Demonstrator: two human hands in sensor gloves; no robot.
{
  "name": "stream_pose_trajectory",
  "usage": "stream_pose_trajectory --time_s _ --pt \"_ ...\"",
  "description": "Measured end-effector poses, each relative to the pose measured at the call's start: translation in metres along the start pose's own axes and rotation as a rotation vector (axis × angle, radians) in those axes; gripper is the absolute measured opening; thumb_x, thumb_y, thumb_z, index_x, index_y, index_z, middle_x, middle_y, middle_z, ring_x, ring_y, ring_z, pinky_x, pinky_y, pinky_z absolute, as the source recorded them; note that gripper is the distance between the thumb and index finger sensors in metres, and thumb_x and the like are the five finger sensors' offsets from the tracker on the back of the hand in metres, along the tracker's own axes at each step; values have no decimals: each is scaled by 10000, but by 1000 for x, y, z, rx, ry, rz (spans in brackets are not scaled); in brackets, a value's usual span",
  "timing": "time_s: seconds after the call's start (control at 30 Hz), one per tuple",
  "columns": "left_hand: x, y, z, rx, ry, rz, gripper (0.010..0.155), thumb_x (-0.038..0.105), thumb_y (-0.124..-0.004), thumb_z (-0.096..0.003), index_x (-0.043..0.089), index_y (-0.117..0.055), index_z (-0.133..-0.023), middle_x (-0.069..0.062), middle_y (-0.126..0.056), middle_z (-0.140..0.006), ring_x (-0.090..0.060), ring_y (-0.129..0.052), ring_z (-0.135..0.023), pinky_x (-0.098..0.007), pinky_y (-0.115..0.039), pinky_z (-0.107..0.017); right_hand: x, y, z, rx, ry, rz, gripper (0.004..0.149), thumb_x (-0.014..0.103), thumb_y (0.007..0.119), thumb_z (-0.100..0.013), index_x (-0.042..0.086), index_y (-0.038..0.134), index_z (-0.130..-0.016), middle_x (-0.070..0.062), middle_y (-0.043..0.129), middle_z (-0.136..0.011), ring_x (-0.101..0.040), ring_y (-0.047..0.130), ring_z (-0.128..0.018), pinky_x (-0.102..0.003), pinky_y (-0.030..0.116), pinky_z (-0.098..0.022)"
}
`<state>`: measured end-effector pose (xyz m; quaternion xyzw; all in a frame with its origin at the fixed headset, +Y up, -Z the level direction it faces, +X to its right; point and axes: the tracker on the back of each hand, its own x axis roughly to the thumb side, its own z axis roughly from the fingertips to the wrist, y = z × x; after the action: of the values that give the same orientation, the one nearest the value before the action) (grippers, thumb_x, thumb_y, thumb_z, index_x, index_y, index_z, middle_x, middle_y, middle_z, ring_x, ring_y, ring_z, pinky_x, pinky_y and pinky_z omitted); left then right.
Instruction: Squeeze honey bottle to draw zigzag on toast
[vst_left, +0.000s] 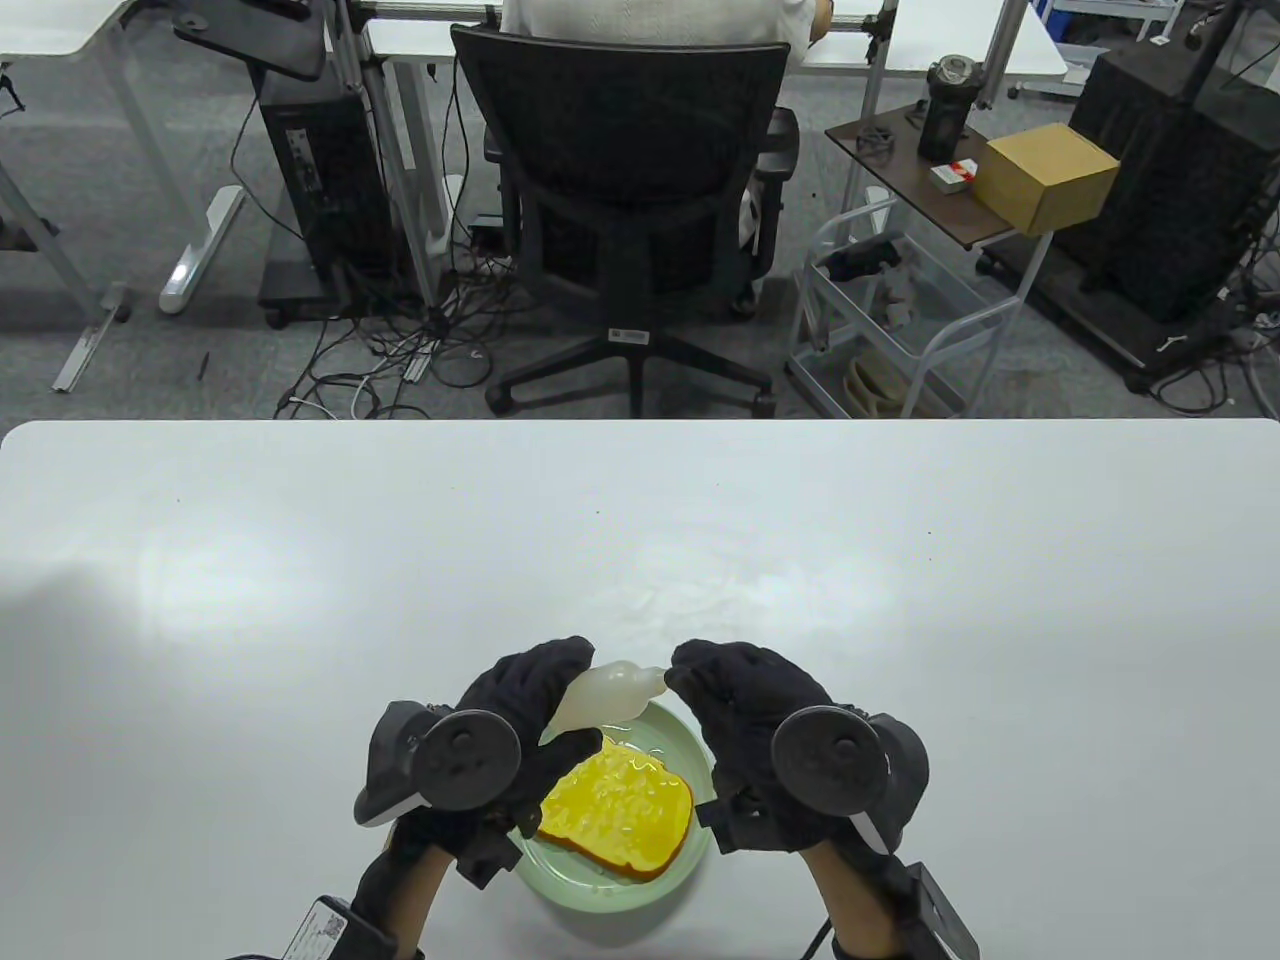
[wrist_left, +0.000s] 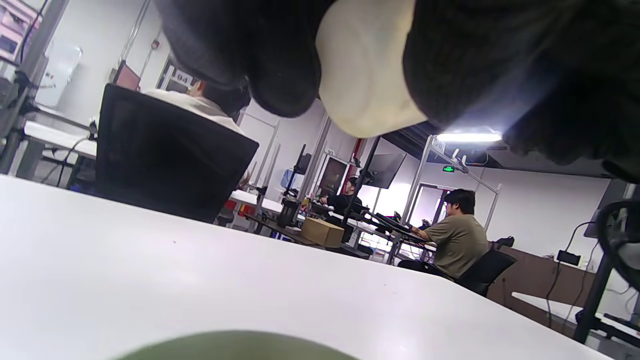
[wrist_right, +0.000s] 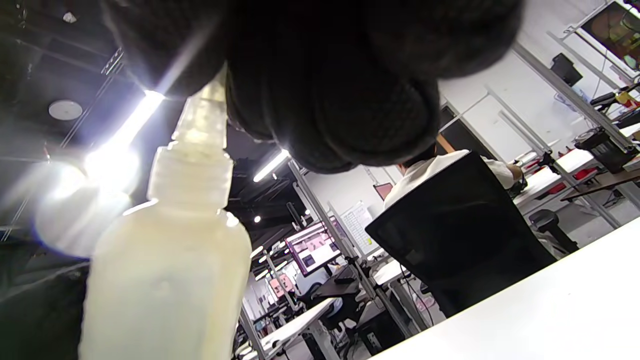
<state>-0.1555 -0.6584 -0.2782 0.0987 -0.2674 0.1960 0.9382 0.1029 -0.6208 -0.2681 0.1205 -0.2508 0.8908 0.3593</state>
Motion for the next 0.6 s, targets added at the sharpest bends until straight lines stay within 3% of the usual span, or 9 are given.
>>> stream_pose_trajectory --time_s 0.1,0.2,0.4,0.6 --pt "-1 1 0 -7 3 48 807 454 -898 -409 184 -561 -1091 -78 -686 -1034 -256 -872 -863 -531 -743 -713 -3 -5 -2 4 19 -87 514 473 821 -370 176 952 -768 -96 1052 -658 -284 1037 -495 -336 902 -298" --pt "-3 2 0 -9 9 42 808 456 -898 -409 185 -561 -1091 -75 -686 -1035 -254 -873 -864 -530 -744 -714 -5 -8 -4 63 0 -157 484 389 871 -381 208 914 -828 -95 1030 -718 -288 1028 -544 -343 901 -330" --pt "-2 1 0 -16 5 37 808 457 -899 -410 183 -561 -1092 -77 -686 -1034 -255 -871 -865 -529 -742 -715 -2 -3 -4 107 -22 -96 423 311 877 -394 207 929 -800 -81 1029 -712 -276 1026 -555 -339 902 -341" --pt "-2 -1 0 -23 8 4 807 454 -906 -407 186 -568 -1089 -76 -689 -1033 -256 -872 -862 -532 -740 -716 -2 4 -2 82 6 25 405 414 799 -414 187 976 -700 -75 1046 -611 -285 1026 -484 -345 891 -301"
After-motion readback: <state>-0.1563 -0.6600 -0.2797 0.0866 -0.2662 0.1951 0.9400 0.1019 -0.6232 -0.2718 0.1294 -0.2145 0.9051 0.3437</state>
